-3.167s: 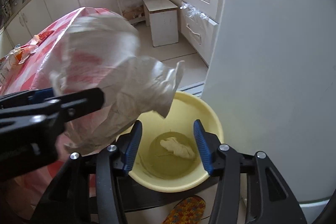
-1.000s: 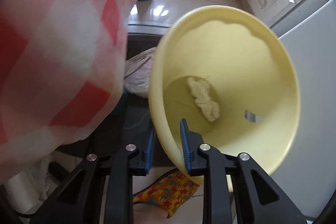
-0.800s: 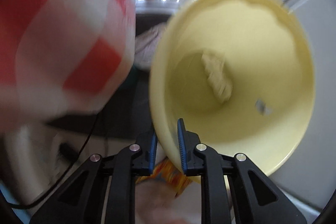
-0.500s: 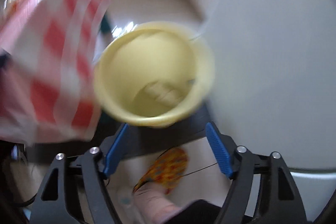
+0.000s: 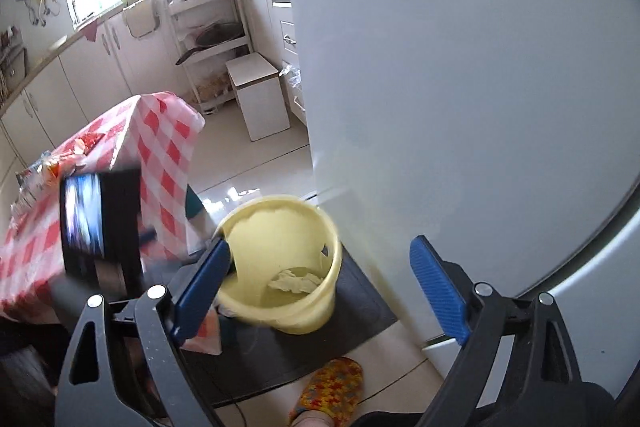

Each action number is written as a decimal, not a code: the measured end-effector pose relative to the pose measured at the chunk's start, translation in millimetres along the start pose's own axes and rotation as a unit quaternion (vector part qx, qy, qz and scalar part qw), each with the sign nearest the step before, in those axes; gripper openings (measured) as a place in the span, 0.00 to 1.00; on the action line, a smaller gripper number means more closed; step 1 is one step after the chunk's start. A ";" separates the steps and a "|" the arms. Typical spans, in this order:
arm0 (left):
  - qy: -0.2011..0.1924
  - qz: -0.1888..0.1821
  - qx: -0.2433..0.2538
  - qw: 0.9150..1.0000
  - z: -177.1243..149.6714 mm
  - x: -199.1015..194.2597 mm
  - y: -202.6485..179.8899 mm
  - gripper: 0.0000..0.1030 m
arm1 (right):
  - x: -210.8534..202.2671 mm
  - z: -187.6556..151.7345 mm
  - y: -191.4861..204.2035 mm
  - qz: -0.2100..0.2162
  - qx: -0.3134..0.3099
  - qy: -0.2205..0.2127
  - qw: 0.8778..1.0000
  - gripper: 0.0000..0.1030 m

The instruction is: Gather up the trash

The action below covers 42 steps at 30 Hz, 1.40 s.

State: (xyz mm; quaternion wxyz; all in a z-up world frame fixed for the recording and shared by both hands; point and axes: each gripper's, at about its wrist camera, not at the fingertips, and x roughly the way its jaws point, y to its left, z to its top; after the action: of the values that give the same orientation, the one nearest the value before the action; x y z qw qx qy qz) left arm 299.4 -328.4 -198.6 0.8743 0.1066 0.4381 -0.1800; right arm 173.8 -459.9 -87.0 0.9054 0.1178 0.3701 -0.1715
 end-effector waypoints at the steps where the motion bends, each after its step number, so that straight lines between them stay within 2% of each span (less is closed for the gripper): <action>1: 0.007 -0.002 0.026 1.000 -12.5 0.8 -1.4 0.86 | 1.5 1.9 -0.2 0.003 0.003 -0.002 1.000 0.85; 3: 0.016 -0.007 0.076 0.997 -34.2 -0.5 -5.0 0.84 | -0.2 3.5 -0.4 0.014 0.006 -0.002 1.000 0.85; 5: 0.031 -0.015 0.135 0.990 -62.2 0.6 -12.8 0.84 | -0.6 3.5 2.4 0.029 0.007 0.000 1.000 0.85; 6: 0.050 -0.023 0.175 0.983 -80.2 5.9 -17.3 0.84 | -1.0 3.5 3.6 0.036 0.009 0.002 0.999 0.85; 9: 0.090 -0.008 0.242 0.966 -110.9 30.3 -20.7 0.83 | -7.2 7.0 7.0 0.046 0.015 -0.001 0.999 0.85; 12: 0.116 0.030 0.298 0.947 -135.3 69.7 -26.5 0.82 | -11.3 7.2 7.6 0.055 0.023 -0.004 0.998 0.85; 13: 0.116 0.044 0.324 0.938 -140.8 85.8 -29.8 0.82 | -11.3 7.6 8.4 0.054 0.021 -0.005 0.998 0.85; 16: 0.114 0.076 0.369 0.919 -146.7 127.3 -36.0 0.82 | -6.7 8.2 7.4 0.057 0.027 0.006 0.998 0.85; 19: 0.106 0.121 0.387 0.908 -147.4 168.2 -35.4 0.81 | -0.2 8.5 7.0 0.064 0.035 0.022 0.997 0.85; 20: 0.074 0.121 0.393 0.909 -149.4 174.2 -35.1 0.82 | 2.8 9.0 7.0 0.071 0.040 0.029 0.996 0.85; 21: 0.045 0.128 0.411 0.902 -152.0 183.1 -38.1 0.84 | 4.7 9.6 7.2 0.076 0.045 0.034 0.996 0.85; 22: 0.040 0.132 0.429 0.893 -158.4 190.4 -40.9 0.84 | 5.8 9.8 7.5 0.079 0.047 0.036 0.995 0.85; 23: 0.081 0.123 0.455 0.878 -168.7 209.9 -43.0 0.84 | 8.0 10.2 8.9 0.081 0.047 0.040 0.995 0.85; 24: 0.096 0.116 0.462 0.874 -174.6 219.4 -41.9 0.84 | 10.9 10.2 10.4 0.083 0.047 0.045 0.994 0.85; 25: 0.094 0.115 0.471 0.870 -182.7 226.7 -40.5 0.84 | 12.9 9.6 10.9 0.085 0.048 0.050 0.994 0.85; 27: 0.073 0.132 0.499 0.853 -196.6 241.5 -34.3 0.84 | 20.0 6.6 12.6 0.091 0.052 0.067 0.992 0.85; 28: 0.081 0.135 0.504 0.849 -202.3 251.6 -28.6 0.84 | 22.5 5.2 12.6 0.093 0.054 0.073 0.991 0.85; 30: 0.083 0.147 0.501 0.849 -205.2 267.7 -18.8 0.84 | 29.1 2.1 13.5 0.098 0.057 0.089 0.990 0.85; 32: 0.071 0.169 0.513 0.838 -209.2 283.0 -12.3 0.82 | 35.7 -0.1 14.0 0.100 0.061 0.104 0.988 0.85; 34: 0.076 0.147 0.519 0.838 -217.8 294.5 -12.7 0.82 | 40.2 -2.0 14.0 0.103 0.065 0.114 0.986 0.85; 35: 0.069 0.162 0.527 0.831 -225.6 301.2 -14.1 0.91 | 42.4 -3.0 14.9 0.103 0.065 0.119 0.985 0.85; 36: 0.043 0.173 0.523 0.834 -225.4 302.1 -16.3 0.94 | 44.7 -4.1 15.6 0.103 0.065 0.124 0.985 0.85; 38: 0.026 0.179 0.502 0.846 -221.4 306.5 -15.3 0.94 | 50.2 -6.9 17.3 0.105 0.067 0.136 0.983 0.85; 40: 0.011 0.188 0.493 0.850 -219.7 309.6 -14.5 0.93 | 54.5 -9.1 18.4 0.107 0.070 0.146 0.981 0.85; 41: 0.008 0.196 0.486 0.852 -217.4 311.1 -12.6 0.81 | 55.5 -9.9 18.5 0.109 0.071 0.149 0.980 0.85; 42: 0.011 0.203 0.471 0.858 -212.9 314.1 -9.1 0.68 | 56.9 -11.0 19.4 0.111 0.073 0.153 0.979 0.85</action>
State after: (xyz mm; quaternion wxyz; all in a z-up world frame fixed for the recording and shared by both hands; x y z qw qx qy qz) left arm 313.9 -333.0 -577.9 0.7317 0.5946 0.2795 -0.1817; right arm 212.6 -451.2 -133.4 0.8404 0.2486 0.4756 -0.0761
